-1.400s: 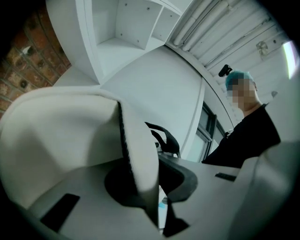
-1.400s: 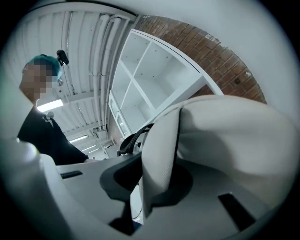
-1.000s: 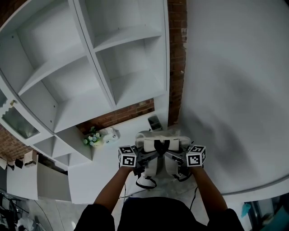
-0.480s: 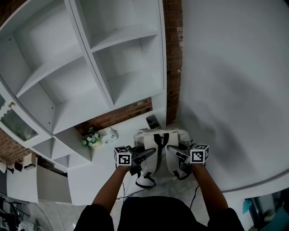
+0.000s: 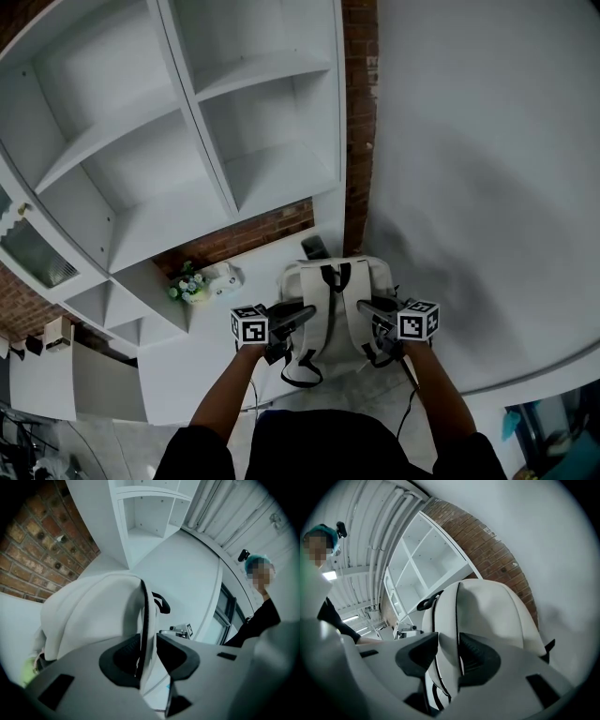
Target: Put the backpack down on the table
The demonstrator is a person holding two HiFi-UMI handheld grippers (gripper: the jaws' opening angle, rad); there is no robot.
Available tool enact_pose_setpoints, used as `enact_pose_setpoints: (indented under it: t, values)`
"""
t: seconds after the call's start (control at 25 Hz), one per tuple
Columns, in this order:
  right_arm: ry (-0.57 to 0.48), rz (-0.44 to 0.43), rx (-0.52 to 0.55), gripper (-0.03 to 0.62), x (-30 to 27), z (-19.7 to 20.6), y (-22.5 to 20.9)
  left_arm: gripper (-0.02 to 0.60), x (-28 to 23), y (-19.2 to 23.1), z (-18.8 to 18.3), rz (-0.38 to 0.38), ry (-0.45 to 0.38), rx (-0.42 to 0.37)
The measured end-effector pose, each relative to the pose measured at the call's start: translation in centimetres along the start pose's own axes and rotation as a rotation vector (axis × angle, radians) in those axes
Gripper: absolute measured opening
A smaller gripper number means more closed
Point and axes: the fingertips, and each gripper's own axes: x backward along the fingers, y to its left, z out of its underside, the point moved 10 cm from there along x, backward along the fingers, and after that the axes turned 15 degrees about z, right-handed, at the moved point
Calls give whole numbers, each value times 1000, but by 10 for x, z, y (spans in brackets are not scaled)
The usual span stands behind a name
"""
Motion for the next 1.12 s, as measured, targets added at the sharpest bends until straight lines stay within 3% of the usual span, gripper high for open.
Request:
enact_pose_setpoints:
  t: [0.24, 0.6, 1.12]
  values:
    - [-77, 142, -63, 146, 14, 7, -11, 103, 18, -6, 7, -68, -29, 3]
    - [-97, 173, -53, 146, 18, 12, 4, 103, 39, -13, 21, -90, -45, 21]
    - [-56, 148, 32, 146, 35, 27, 34, 102, 35, -44, 27, -94, -21, -33]
